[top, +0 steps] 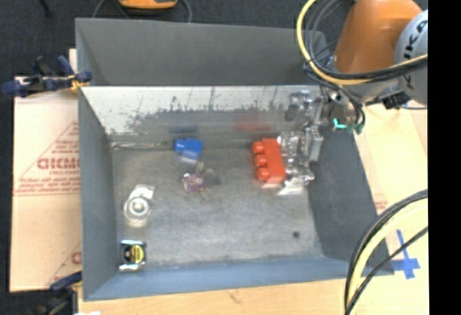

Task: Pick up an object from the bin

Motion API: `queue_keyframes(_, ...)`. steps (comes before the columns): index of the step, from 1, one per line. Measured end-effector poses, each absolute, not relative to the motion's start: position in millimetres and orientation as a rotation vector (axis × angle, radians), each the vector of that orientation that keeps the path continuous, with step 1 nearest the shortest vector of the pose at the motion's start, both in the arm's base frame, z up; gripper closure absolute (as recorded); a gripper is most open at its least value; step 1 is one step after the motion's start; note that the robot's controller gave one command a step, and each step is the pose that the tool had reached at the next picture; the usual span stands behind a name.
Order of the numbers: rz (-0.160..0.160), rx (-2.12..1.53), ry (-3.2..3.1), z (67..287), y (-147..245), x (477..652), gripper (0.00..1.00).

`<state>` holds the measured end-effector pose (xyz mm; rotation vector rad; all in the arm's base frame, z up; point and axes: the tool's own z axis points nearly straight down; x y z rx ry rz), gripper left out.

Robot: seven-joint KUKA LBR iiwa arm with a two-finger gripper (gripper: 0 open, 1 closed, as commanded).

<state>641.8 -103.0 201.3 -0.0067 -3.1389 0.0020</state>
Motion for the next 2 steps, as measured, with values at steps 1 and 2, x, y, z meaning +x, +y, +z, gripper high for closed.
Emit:
queue_keyframes(1,0.005,0.039,-3.156,72,-88,621.0,0.0)
queue_keyframes(2,-0.001,0.703,-3.07,71,-15,624.7,0.0)
